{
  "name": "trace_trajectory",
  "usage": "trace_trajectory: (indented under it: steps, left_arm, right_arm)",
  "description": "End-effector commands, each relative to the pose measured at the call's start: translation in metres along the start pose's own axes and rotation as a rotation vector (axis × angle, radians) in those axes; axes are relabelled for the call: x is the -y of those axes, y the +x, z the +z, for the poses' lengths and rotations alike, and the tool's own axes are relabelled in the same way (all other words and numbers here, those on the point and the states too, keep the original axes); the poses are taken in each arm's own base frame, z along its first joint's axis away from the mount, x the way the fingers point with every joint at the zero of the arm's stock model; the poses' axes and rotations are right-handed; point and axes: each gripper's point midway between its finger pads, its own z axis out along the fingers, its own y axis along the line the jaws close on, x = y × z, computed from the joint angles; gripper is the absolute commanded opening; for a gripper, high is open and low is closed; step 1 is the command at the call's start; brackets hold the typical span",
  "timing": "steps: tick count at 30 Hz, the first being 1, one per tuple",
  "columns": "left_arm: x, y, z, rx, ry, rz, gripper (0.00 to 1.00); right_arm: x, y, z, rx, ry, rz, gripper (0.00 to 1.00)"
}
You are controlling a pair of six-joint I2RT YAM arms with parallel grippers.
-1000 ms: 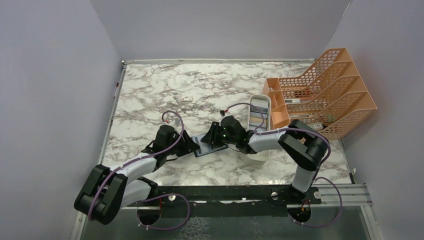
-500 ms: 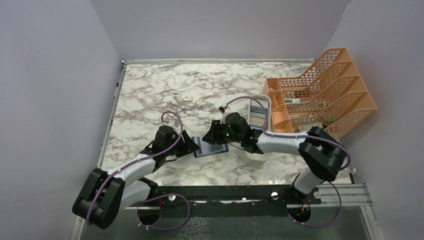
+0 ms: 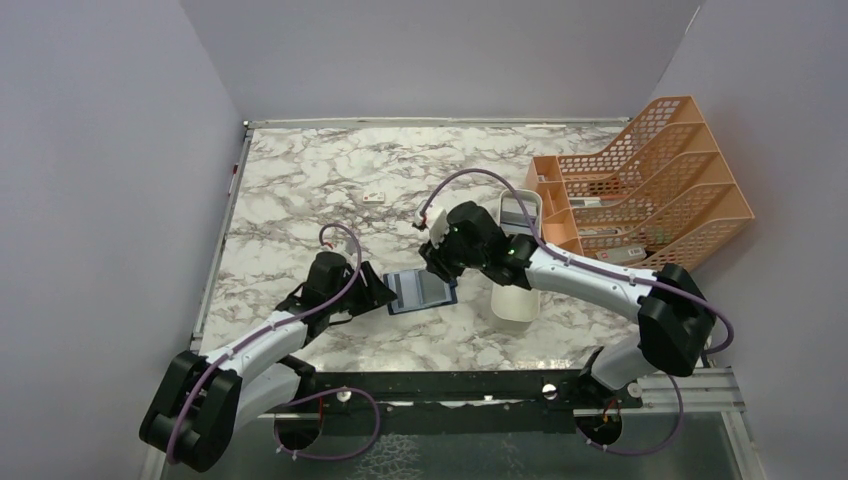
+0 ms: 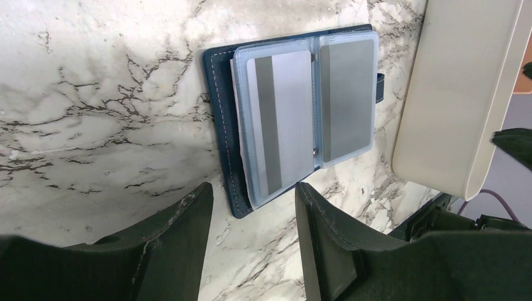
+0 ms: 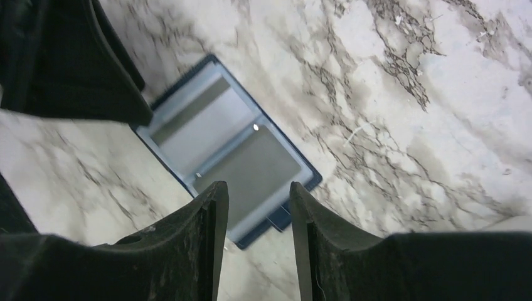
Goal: Put the credit cards into the card holder
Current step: Insert the credit card into the card holder.
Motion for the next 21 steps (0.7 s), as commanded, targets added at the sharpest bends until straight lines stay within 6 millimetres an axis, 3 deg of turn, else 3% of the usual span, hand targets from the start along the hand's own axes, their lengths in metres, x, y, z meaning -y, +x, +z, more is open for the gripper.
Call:
trace_trajectory:
  steps: [1, 6, 12, 17, 21]
  left_arm:
    - [0.011, -0.008, 0.001, 0.018, 0.03, -0.002, 0.54]
    - [0.013, -0.01, 0.003, 0.014, 0.031, -0.011, 0.55]
    - [0.013, -0.011, -0.001, 0.03, 0.036, -0.02, 0.55]
    - [0.015, -0.01, 0.0, 0.026, 0.049, -0.025, 0.55]
    - [0.015, -0.007, 0.001, 0.011, 0.054, -0.028, 0.55]
  right_arm:
    - [0.011, 0.048, -0.014, -0.23, -0.069, -0.347, 0.47]
    - [0.011, 0.077, -0.017, -0.255, -0.181, -0.522, 0.47]
    - [0.017, 0.088, -0.018, -0.233, -0.252, -0.602, 0.47]
    - [0.016, 0.082, -0.008, -0.192, -0.27, -0.647, 0.46]
    - [0.017, 0.09, 0.002, -0.218, -0.294, -0.669, 0.46]
